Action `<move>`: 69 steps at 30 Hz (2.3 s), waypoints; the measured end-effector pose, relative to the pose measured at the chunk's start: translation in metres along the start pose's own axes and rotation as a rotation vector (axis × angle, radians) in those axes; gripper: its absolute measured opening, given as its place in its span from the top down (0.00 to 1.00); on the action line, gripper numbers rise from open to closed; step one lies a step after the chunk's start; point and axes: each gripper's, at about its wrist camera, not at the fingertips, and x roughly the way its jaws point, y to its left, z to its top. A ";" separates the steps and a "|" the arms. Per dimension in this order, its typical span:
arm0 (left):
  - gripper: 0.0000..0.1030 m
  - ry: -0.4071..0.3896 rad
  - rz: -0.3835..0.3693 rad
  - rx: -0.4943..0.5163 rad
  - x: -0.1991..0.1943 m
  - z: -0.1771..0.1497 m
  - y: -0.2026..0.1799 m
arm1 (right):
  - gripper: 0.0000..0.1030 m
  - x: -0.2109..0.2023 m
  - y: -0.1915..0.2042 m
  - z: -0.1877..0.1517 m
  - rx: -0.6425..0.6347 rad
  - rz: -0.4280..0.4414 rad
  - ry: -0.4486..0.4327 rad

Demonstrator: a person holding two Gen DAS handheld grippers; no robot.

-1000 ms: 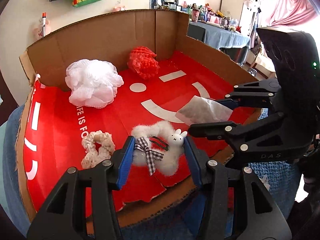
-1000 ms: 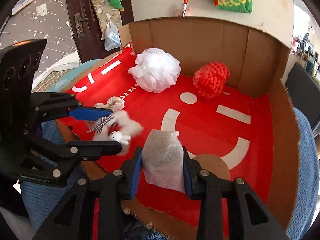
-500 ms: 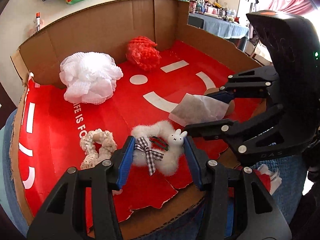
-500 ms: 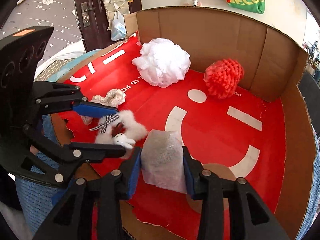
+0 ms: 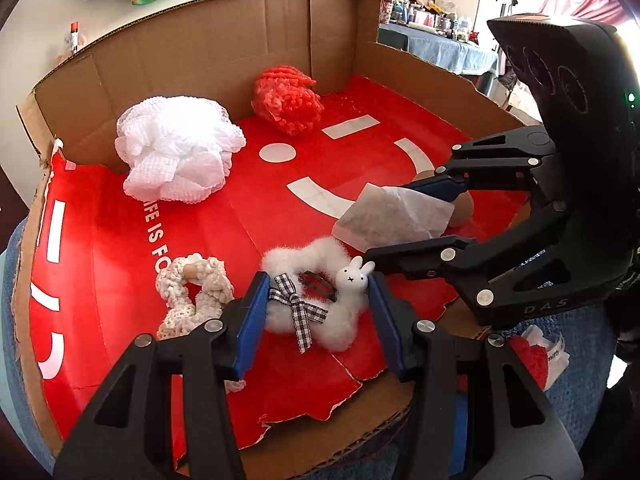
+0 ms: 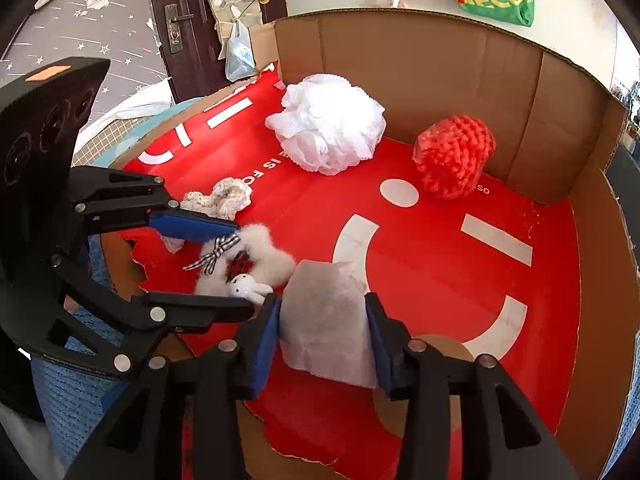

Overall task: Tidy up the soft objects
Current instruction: 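Carry the white cloth and bunny tie into the box and lower them, then open both tools to release the cloth and bunny tie in the box, then lift both tools out of the box and back over the blanket items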

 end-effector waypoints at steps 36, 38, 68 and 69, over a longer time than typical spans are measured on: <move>0.39 -0.040 0.010 0.018 -0.006 -0.001 -0.003 | 0.37 -0.001 -0.004 -0.003 0.023 0.014 -0.025; 0.38 -0.044 0.014 0.022 -0.009 -0.002 -0.004 | 0.35 -0.003 -0.004 -0.003 0.026 0.012 -0.031; 0.12 -0.336 0.131 -0.167 -0.118 -0.022 -0.012 | 0.02 -0.118 0.038 -0.007 0.114 -0.148 -0.278; 0.12 -0.352 0.137 -0.174 -0.124 -0.025 -0.014 | 0.02 -0.124 0.042 -0.008 0.114 -0.157 -0.293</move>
